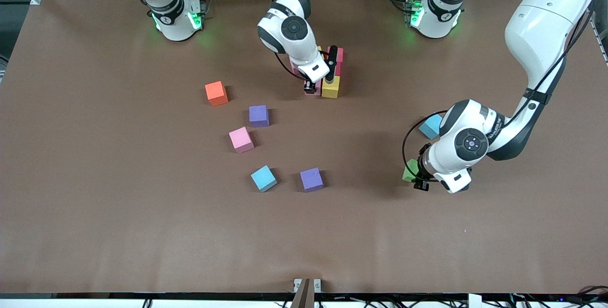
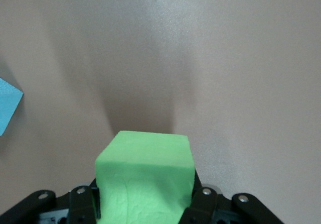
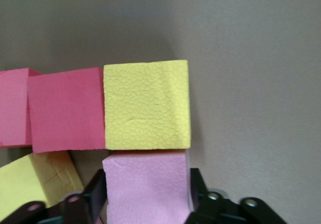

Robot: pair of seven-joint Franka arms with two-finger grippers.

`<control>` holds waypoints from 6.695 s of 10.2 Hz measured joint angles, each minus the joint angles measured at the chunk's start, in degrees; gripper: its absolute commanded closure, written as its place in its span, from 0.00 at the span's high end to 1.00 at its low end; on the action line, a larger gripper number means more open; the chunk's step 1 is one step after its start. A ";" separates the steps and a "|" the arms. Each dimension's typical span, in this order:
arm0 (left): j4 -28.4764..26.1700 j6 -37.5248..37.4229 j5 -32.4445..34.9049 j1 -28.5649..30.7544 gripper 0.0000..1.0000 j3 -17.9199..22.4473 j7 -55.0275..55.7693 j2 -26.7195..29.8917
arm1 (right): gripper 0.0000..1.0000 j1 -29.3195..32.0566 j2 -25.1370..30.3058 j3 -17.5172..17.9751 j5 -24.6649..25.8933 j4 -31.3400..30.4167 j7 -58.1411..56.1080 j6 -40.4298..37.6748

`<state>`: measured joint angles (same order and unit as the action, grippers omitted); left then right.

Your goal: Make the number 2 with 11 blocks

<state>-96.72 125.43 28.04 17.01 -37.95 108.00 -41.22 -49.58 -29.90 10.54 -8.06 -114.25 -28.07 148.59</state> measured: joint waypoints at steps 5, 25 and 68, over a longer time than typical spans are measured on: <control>0.00 -0.48 -1.03 -0.47 0.00 -0.14 0.00 0.74 | 0.85 -0.10 -0.69 -0.51 0.00 1.21 0.43 0.43; -0.70 -7.12 -2.44 -15.60 0.00 -6.59 29.61 1.07 | 1.00 34.31 15.89 -4.56 9.68 -2.41 -21.61 -15.47; -1.61 2.62 2.63 -42.49 0.00 -4.84 -15.56 -3.92 | 1.00 34.32 3.97 0.64 -6.29 -3.82 21.90 -4.84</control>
<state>-98.33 128.04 30.67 -25.48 -42.79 92.44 -45.14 -15.26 -25.93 11.18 -14.35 -118.07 -6.18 143.75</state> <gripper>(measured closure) 0.392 0.000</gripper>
